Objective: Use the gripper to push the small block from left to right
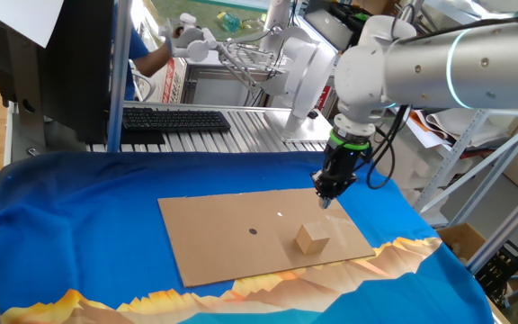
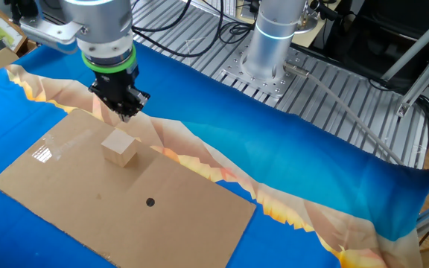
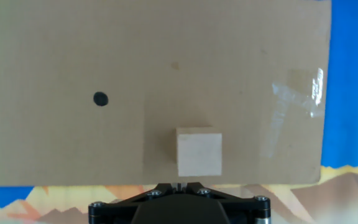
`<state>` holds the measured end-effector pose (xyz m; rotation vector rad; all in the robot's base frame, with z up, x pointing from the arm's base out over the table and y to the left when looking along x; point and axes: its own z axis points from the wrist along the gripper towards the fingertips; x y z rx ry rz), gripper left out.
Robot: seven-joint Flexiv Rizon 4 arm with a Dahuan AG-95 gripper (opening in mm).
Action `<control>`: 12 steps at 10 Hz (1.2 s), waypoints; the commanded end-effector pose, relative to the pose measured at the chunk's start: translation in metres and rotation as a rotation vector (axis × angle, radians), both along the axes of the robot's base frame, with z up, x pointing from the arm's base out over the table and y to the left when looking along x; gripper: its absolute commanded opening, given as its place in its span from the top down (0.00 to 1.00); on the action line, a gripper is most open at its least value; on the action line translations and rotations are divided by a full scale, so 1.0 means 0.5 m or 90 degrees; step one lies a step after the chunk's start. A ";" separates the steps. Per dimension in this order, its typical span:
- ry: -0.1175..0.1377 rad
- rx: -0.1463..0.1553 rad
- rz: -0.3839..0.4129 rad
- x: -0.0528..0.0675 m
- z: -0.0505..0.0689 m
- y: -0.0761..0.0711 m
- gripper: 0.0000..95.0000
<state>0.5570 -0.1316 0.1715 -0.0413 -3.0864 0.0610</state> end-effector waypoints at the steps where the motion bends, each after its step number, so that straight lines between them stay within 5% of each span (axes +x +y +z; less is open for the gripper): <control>1: -0.003 0.009 0.007 -0.002 0.001 0.000 1.00; 3: -0.001 0.007 0.026 -0.002 0.002 0.000 1.00; 7: -0.029 -0.003 0.079 0.013 -0.005 -0.018 1.00; 12: -0.057 0.008 0.161 0.057 -0.021 -0.144 1.00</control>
